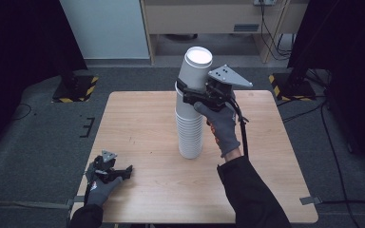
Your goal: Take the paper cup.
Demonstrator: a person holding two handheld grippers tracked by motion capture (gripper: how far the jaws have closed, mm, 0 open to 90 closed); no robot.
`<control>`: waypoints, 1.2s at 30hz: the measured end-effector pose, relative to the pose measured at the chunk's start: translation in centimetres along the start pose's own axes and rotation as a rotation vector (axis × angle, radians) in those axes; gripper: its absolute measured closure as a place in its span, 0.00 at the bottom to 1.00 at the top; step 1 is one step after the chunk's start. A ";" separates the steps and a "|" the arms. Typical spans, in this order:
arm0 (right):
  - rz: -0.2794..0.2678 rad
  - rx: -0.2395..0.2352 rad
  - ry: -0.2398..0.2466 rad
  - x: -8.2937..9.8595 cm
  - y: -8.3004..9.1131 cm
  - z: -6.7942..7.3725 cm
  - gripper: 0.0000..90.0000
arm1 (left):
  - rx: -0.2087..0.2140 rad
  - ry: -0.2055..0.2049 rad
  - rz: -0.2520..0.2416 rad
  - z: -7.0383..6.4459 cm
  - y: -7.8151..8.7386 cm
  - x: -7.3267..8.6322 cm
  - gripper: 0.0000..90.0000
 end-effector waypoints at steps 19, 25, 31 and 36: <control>-0.047 0.013 -0.006 -2.5 3.0 -1.0 0.15 | 0.000 0.000 0.000 0.0 0.0 0.0 0.01; -0.054 0.026 -0.011 -2.3 4.5 -1.6 0.15 | 0.000 0.000 0.000 0.0 0.0 0.0 0.01; -0.048 0.035 -0.019 -1.6 5.8 -2.1 0.15 | 0.000 0.000 0.000 0.0 0.0 0.0 0.01; -0.042 0.046 -0.035 -0.4 7.5 -2.7 0.15 | 0.000 0.000 0.000 0.0 0.0 0.0 0.01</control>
Point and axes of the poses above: each handheld gripper's, and its own axes: y roughly backward along the jaws, x roughly out of its underside, z roughly to its left, the point moved 7 cm from there along -y, roughly forward along the jaws, and after that the axes turned 5 degrees about -x, right-handed, at the moved point
